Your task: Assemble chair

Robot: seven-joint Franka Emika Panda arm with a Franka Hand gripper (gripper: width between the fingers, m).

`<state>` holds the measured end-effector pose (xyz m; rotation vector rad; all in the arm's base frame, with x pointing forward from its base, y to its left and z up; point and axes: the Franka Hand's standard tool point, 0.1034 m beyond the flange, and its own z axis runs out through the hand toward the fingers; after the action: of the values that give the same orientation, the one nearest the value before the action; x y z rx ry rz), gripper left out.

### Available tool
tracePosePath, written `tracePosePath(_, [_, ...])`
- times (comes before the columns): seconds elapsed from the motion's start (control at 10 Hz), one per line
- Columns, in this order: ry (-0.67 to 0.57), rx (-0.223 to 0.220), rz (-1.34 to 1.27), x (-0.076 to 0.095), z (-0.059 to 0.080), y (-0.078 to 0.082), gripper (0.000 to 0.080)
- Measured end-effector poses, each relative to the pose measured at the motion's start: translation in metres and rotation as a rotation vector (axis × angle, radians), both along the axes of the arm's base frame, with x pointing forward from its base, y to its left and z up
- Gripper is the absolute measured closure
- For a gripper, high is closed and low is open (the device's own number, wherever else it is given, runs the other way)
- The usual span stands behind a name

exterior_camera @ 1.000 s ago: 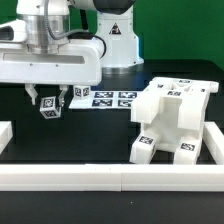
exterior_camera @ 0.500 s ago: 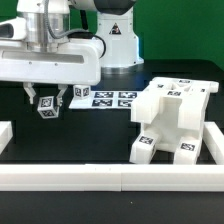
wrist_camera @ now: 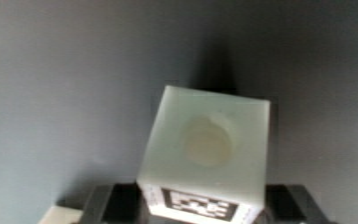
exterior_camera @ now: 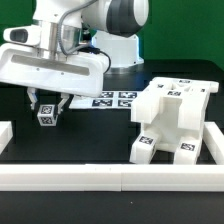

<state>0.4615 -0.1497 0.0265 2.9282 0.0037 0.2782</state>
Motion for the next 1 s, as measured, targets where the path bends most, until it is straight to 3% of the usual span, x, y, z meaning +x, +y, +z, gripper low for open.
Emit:
tracePosePath(0.2, [-0.008, 0.006, 0.012, 0.0026, 0.0002, 0.0101, 0.0528])
tracePosePath(0.5, [-0.007, 0.006, 0.009, 0.0019, -0.0002, 0.0088, 0.0504])
tracePosePath(0.6, [-0.007, 0.006, 0.009, 0.0018, -0.0002, 0.0088, 0.0286])
tracePosePath(0.7, [-0.006, 0.006, 0.009, 0.0017, -0.0004, 0.0087, 0.0193])
tracePosePath(0.9, [-0.006, 0.006, 0.009, 0.0016, -0.0006, 0.0087, 0.0159])
tracePosePath(1.0, [0.029, 0.037, -0.014, -0.0002, -0.0035, 0.0133, 0.0152])
